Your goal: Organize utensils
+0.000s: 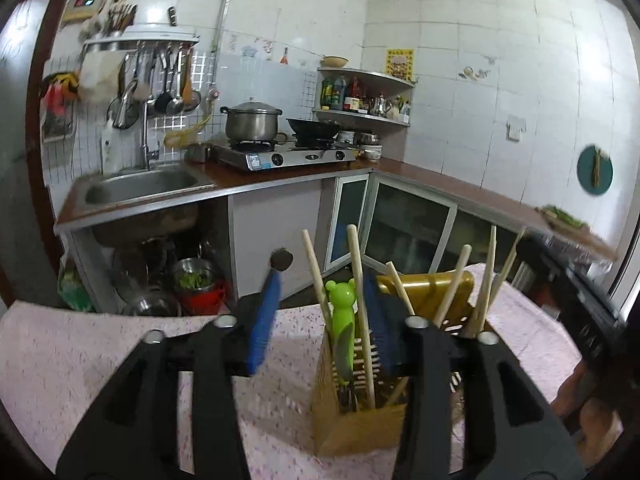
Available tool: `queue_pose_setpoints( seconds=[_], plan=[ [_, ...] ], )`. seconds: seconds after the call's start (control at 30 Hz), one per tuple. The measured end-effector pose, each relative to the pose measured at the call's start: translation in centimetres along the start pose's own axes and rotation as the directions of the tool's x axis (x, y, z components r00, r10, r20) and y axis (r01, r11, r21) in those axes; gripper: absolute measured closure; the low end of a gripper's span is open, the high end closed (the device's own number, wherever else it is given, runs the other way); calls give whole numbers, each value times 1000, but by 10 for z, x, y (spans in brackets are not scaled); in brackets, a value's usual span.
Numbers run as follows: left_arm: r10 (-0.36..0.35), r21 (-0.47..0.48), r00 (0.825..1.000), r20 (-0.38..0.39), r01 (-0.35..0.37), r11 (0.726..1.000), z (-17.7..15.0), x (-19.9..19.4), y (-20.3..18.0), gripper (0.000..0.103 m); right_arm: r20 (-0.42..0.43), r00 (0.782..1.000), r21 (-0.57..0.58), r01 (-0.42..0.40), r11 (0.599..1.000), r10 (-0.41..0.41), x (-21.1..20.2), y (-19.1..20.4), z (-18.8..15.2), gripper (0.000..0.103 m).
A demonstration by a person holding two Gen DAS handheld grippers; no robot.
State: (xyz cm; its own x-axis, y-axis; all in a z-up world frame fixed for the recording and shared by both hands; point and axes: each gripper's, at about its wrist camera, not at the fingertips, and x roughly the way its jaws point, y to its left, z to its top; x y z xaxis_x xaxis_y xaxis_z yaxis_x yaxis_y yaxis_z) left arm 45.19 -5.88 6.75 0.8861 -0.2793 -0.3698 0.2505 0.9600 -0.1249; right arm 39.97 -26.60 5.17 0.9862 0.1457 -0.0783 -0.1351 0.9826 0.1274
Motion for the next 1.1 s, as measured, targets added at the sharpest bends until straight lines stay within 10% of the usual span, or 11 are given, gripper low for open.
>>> queue_pose_setpoints(
  seconds=[0.07, 0.23, 0.5, 1.1],
  plan=[
    [12, -21, 1000, 18, -12, 1000, 0, -23, 5, 37, -19, 1000, 19, 12, 1000, -11, -15, 0, 2, 57],
    [52, -40, 998, 36, -51, 998, -6, -88, 10, 4, -78, 995, -2, 61, 998, -60, -54, 7, 0, 45],
    [71, 4, 997, 35, -71, 997, -39, -188, -10, 5, -76, 982, -130, 164, 978, -175, -160, 49, -4, 6],
    [115, -27, 992, 44, -114, 993, -164, -294, -34, 5, -128, 969, -45, 207, 977, -211, -288, 64, -60, 4]
  ],
)
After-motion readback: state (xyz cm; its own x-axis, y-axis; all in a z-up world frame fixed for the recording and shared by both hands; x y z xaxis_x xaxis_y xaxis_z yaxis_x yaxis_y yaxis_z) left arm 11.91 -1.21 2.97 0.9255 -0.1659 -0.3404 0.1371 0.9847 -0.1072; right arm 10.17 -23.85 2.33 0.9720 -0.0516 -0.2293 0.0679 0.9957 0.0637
